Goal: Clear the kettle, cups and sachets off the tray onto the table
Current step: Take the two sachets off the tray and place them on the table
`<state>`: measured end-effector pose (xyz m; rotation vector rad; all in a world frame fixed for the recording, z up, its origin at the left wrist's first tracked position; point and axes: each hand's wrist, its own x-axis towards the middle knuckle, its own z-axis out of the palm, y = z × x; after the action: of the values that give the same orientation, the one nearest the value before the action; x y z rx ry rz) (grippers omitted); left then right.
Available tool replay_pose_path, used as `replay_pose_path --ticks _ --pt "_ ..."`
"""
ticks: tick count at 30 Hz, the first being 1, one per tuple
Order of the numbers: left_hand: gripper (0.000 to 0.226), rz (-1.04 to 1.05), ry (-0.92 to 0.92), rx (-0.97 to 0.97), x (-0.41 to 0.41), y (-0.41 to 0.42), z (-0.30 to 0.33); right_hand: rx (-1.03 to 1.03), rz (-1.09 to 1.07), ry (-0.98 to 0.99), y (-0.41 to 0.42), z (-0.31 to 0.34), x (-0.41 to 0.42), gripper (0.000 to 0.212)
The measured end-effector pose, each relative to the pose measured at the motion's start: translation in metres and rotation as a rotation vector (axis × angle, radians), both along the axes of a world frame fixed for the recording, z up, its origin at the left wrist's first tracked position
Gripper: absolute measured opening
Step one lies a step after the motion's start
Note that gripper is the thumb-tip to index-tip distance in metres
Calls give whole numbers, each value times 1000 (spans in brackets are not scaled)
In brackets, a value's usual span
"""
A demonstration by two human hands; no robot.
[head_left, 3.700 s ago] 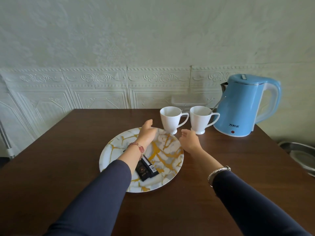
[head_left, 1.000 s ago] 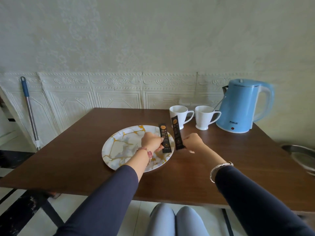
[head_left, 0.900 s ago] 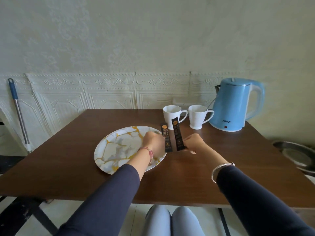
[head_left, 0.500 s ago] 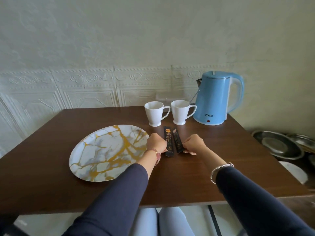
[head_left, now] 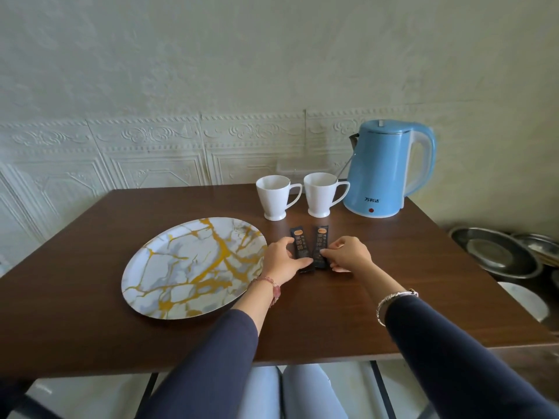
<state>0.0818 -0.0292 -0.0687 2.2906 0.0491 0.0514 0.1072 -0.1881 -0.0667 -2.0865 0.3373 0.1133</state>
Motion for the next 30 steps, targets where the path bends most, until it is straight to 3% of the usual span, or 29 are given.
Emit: replay_pose_path --ticks 11,17,23,30 --pt "41 27 -15 -10 11 -3 5 103 -52 114 -3 8 10 19" --pt "48 75 34 -20 20 -3 1 118 -78 154 -3 10 16 29" --pt "52 102 69 -63 18 -3 3 123 -104 109 1 8 12 34" --pt "47 123 146 -259 7 5 10 141 -112 -38 11 15 -12 32"
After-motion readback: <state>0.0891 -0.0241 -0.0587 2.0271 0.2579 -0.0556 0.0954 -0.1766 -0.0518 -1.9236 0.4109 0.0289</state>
